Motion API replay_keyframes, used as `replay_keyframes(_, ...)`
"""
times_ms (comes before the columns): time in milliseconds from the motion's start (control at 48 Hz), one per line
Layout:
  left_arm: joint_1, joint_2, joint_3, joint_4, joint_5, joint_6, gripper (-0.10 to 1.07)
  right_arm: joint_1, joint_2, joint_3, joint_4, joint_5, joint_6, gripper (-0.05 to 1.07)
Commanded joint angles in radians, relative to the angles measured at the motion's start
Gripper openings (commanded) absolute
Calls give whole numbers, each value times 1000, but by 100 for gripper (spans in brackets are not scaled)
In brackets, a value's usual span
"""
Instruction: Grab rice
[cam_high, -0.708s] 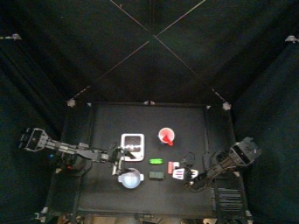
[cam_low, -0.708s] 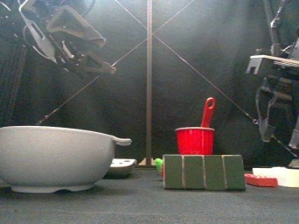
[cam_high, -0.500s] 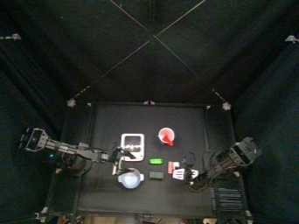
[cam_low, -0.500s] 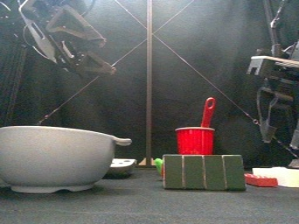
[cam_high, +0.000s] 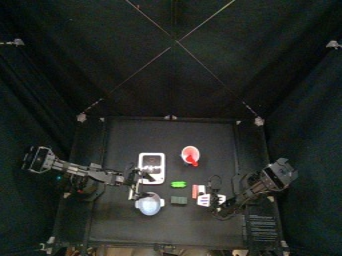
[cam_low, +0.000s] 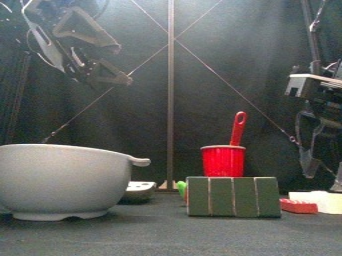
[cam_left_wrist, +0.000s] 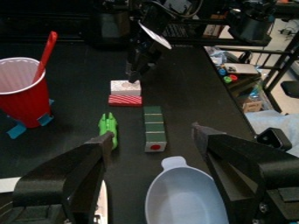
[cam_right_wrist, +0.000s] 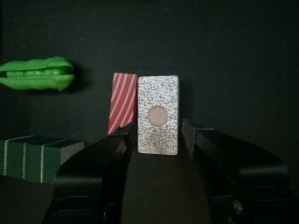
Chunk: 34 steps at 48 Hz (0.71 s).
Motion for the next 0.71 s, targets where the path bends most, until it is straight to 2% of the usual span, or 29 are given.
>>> replay_keyframes(0,3,-5,-11,0,-3,0,103,-3,-8,-6,-6,0,-2,84)
replay_keyframes(250,3,-5,-11,0,-3,0,103,-12,0,-2,-5,-5,-2,85)
replay_keyframes(500,3,-5,-11,0,-2,0,103,-14,8,-2,-2,-6,-2,96)
replay_keyframes(688,3,-5,-11,-2,2,0,103,-14,20,0,-8,-26,-2,97)
